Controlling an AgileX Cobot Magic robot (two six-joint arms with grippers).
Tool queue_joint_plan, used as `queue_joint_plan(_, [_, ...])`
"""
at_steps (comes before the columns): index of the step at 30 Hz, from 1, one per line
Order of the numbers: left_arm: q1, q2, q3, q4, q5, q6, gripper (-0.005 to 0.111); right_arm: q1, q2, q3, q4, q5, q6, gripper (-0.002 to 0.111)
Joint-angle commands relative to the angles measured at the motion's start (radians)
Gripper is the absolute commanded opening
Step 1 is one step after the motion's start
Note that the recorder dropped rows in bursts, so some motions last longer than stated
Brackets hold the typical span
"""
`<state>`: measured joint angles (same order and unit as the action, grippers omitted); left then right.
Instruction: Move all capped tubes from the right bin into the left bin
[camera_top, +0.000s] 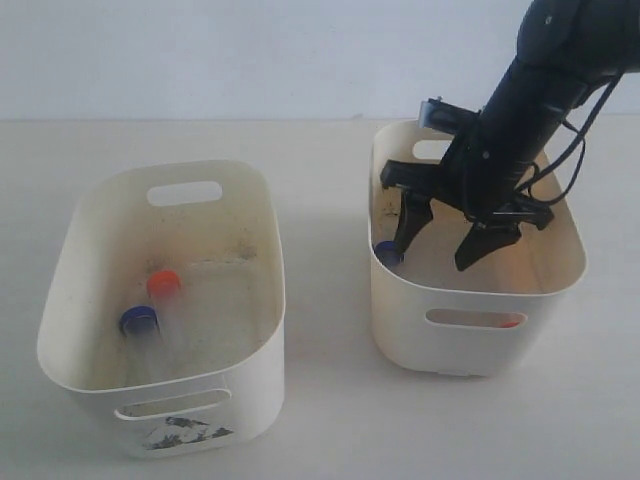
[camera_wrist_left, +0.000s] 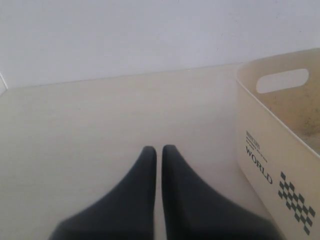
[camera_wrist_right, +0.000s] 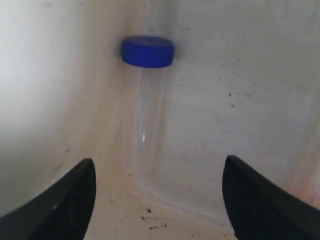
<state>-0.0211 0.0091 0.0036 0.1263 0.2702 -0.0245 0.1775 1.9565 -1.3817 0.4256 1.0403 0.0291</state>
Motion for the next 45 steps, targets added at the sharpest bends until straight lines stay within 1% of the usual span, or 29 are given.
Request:
queue_joint_plan(1, [0.003, -0.003, -0.004, -0.011, -0.009, -0.012, 0.004, -0.008, -0.008, 0.070, 0.002, -0.054, -0.001, 0.067])
queue_joint_plan(11, [0.003, -0.003, -0.004, -0.011, -0.009, -0.012, 0.004, -0.006, -0.008, 0.092, 0.019, -0.094, -0.014, 0.068])
queue_joint_plan(12, [0.003, -0.003, -0.004, -0.011, -0.009, -0.012, 0.004, -0.006, -0.008, 0.093, 0.023, -0.104, -0.012, 0.072])
queue_joint_plan(13, [0.003, -0.003, -0.004, -0.011, -0.009, -0.012, 0.004, -0.006, -0.008, 0.093, 0.023, -0.110, -0.014, 0.073])
queue_joint_plan(21, [0.003, -0.003, -0.004, -0.011, -0.009, -0.012, 0.004, -0.005, -0.008, 0.093, 0.021, -0.167, -0.029, 0.073])
queue_joint_plan(27, [0.003, -0.003, -0.004, -0.011, -0.009, -0.012, 0.004, 0.042, -0.008, 0.093, 0.001, -0.214, -0.029, 0.073])
queue_joint_plan(30, [0.003, -0.003, -0.004, -0.011, -0.009, -0.012, 0.004, 0.044, 0.006, 0.093, -0.059, -0.214, 0.031, 0.080])
queue_joint_plan(32, [0.003, -0.003, -0.004, -0.011, -0.009, -0.012, 0.004, 0.044, 0.014, 0.093, -0.087, -0.211, 0.047, 0.080])
queue_joint_plan(40, [0.003, -0.003, -0.004, -0.011, -0.009, -0.012, 0.004, 0.044, 0.043, 0.093, -0.037, -0.207, 0.047, 0.080])
queue_joint_plan(45, [0.003, -0.003, -0.004, -0.011, -0.009, -0.012, 0.004, 0.044, 0.070, 0.093, -0.037, -0.210, 0.047, 0.080])
